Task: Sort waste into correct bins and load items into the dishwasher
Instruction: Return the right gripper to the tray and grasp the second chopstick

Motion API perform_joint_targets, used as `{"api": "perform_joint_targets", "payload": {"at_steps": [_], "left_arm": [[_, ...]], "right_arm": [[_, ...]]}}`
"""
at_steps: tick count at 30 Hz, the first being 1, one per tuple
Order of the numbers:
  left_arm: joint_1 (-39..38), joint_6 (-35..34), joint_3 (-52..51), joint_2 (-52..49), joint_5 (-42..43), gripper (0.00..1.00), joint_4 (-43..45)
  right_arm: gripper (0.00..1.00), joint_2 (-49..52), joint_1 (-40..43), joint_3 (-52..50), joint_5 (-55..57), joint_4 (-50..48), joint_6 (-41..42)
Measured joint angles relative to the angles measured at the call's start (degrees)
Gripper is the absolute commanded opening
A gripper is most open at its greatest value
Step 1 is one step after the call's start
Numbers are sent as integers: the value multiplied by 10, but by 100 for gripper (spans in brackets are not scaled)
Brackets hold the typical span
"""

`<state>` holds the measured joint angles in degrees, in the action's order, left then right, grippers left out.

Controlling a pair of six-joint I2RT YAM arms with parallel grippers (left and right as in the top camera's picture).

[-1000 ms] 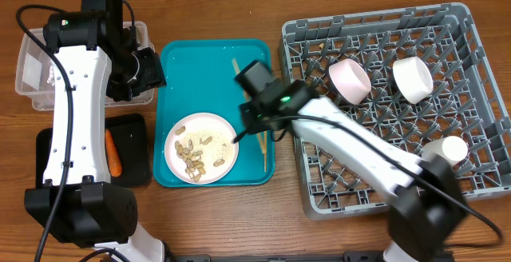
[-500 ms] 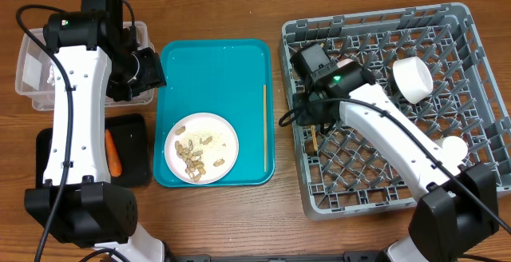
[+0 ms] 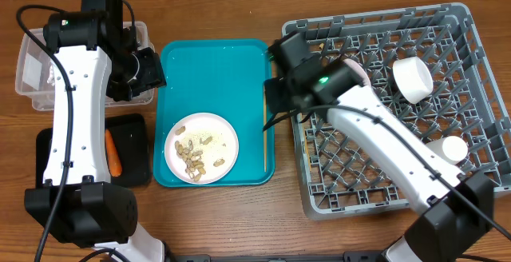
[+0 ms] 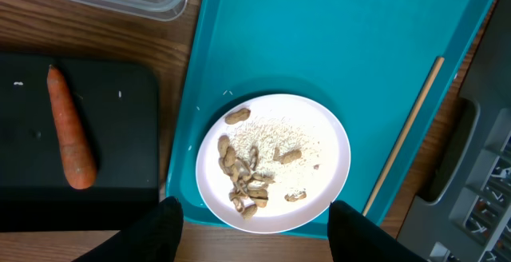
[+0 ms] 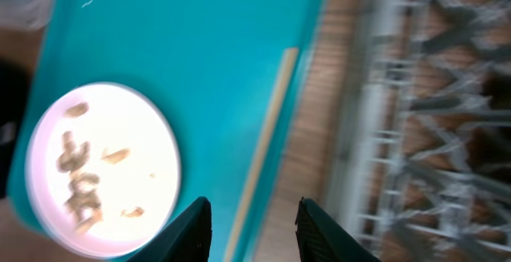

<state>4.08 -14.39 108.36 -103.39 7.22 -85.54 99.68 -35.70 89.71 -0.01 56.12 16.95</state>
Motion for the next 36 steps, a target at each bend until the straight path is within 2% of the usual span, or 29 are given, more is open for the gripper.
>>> {"api": "perform_joint_targets", "payload": {"at_steps": [4,10,23,26,29,32,36], "left_arm": [[0,0,0,0,0,61,0],[0,0,0,0,0,61,0],[0,0,0,0,0,61,0],[0,0,0,0,0,61,0],[0,0,0,0,0,61,0],[0,0,0,0,0,61,0],[0,0,0,0,0,61,0]], "right_arm": [[38,44,-38,0,-9,-12,30],[38,159,-40,-1,-12,-19,70],[38,233,-41,0,-19,-35,84],[31,236,-41,3,-21,-33,85],[18,236,-41,3,-21,-29,90],[10,237,-40,3,-21,-29,97],[5,237,-40,3,-21,-25,100]]}}
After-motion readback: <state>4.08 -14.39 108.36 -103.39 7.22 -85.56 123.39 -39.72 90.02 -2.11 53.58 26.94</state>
